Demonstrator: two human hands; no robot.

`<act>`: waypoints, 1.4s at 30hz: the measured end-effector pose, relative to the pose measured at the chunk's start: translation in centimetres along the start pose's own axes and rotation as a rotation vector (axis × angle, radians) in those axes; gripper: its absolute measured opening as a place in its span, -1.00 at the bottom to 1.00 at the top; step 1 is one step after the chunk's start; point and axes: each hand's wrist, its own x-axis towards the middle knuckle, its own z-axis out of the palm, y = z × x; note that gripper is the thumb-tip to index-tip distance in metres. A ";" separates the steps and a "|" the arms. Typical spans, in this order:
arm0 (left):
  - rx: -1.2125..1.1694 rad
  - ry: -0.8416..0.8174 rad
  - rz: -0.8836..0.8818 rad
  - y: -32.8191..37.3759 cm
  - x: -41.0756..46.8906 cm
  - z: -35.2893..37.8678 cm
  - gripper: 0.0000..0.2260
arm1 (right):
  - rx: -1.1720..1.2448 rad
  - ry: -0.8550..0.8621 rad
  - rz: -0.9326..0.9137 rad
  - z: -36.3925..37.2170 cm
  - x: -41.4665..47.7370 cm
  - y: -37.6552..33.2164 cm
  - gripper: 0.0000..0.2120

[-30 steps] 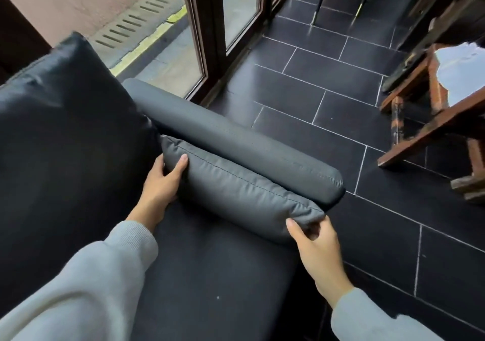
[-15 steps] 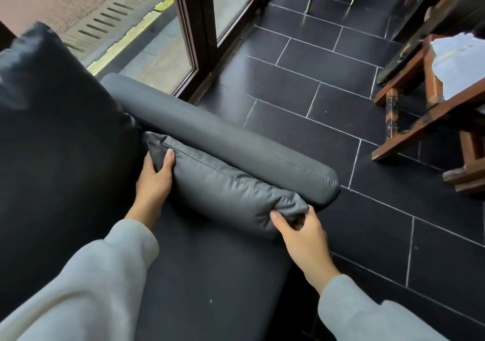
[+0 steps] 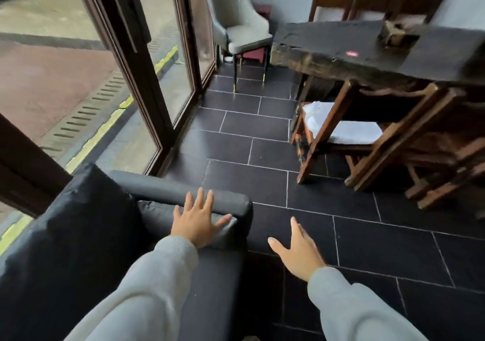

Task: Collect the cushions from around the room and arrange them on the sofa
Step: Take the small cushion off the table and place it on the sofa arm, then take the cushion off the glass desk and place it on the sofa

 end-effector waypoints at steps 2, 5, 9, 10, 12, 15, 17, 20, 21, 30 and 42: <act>0.113 0.056 0.187 7.6 -2.8 -5.3 -0.16 | -0.072 0.152 -0.013 -7.3 -4.4 0.3 -0.11; 0.206 0.108 0.423 20.1 -7.6 -12.2 -0.15 | -0.183 0.353 0.018 -17.9 -11.2 2.2 -0.13; 0.272 0.179 0.657 35.7 -15.0 -17.6 -0.11 | -0.259 0.547 0.127 -30.3 -21.4 7.9 -0.10; 0.287 0.195 0.700 39.3 -16.9 -18.4 -0.10 | -0.271 0.586 0.173 -33.0 -24.0 9.8 -0.08; 0.308 0.211 0.775 46.5 -20.9 -19.1 -0.08 | -0.263 0.641 0.265 -38.0 -29.3 14.1 -0.05; 0.314 0.209 0.895 57.7 -27.1 -18.8 -0.03 | -0.231 0.707 0.387 -44.2 -37.1 22.0 0.00; 0.306 0.200 0.977 65.3 -31.4 -17.5 -0.04 | -0.221 0.739 0.472 -47.6 -42.4 27.9 0.02; 0.282 0.217 1.106 75.7 -38.0 -13.9 -0.02 | -0.191 0.794 0.605 -52.0 -50.4 37.2 0.03; 0.273 0.213 1.146 79.1 -40.1 -12.5 0.02 | -0.171 0.817 0.654 -53.3 -53.2 40.2 0.02; 0.333 0.120 1.413 102.3 -55.9 -2.1 -0.10 | 0.027 0.934 1.071 -58.6 -71.0 61.8 0.05; 0.305 -0.003 1.610 133.5 -63.5 7.5 0.02 | 0.179 0.953 1.278 -71.3 -74.1 85.8 0.05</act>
